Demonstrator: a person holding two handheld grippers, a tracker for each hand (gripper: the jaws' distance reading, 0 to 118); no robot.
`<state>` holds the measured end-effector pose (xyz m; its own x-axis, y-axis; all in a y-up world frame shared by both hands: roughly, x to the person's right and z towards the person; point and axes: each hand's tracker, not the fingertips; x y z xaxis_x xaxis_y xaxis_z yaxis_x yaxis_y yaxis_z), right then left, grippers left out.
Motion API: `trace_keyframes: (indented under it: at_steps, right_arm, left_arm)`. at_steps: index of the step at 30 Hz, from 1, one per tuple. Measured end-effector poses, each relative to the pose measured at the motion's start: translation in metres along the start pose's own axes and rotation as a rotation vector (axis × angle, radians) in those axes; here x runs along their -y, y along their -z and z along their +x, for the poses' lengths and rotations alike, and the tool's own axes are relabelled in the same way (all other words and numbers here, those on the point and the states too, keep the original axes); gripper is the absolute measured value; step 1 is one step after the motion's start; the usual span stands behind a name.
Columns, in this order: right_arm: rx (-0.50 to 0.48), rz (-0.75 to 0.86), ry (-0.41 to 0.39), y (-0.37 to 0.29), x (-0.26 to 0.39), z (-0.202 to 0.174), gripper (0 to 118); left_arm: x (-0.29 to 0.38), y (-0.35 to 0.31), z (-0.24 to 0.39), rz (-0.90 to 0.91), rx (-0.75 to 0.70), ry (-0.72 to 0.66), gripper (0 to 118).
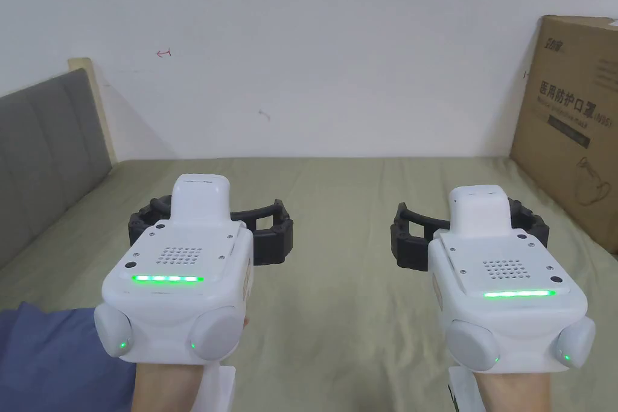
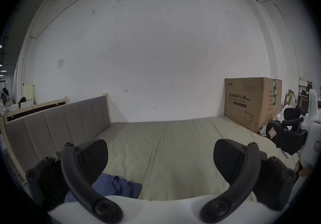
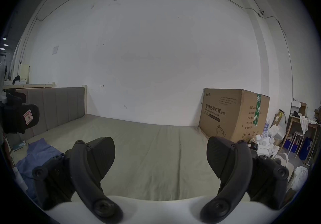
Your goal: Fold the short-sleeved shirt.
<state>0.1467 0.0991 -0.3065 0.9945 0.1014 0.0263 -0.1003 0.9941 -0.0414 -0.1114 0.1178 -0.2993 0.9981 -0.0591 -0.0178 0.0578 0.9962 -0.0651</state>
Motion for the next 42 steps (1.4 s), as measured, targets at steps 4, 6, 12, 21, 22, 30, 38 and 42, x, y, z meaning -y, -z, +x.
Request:
trace_keyframes:
  at_steps: [4,6,12,21,22,30,38,42]
  right_arm:
    - [-0.002,-0.002,0.007,0.0005,-0.001,0.0003,110]
    - [-0.003,-0.003,0.011,0.0002,-0.0012,0.0,110]
    - [-0.004,-0.007,0.013,0.0007,-0.0008,-0.0002,110]
    - [-0.007,-0.011,0.016,0.0012,-0.0019,0.0003,110]
    - [-0.008,-0.01,0.016,0.0009,-0.0019,0.0,110]
    - [-0.011,-0.012,0.01,-0.0004,-0.0005,-0.0013,95]
    - [0.015,-0.02,0.038,-0.0026,-0.0001,-0.0007,3]
    - [0.026,-0.04,0.066,0.001,-0.0018,0.0023,1]
  left_arm:
    - [-0.0008,-0.0012,0.0011,0.006,-0.009,0.007,118]
    - [-0.0018,-0.0016,0.0011,0.006,0.012,0.011,118]
    - [-0.0048,-0.0027,0.0023,0.01,0.012,0.007,118]
    - [-0.0049,-0.0011,0.0001,-0.002,0.019,0.001,118]
    - [-0.0051,-0.0009,-0.0003,-0.005,0.015,0.0,118]
    - [-0.0057,-0.0052,-0.0002,-0.01,0.004,0.014,113]
    - [-0.0004,-0.0076,0.0077,0.027,-0.038,0.073,0]
    - [0.0024,-0.0076,0.0047,0.012,0.009,0.016,0]
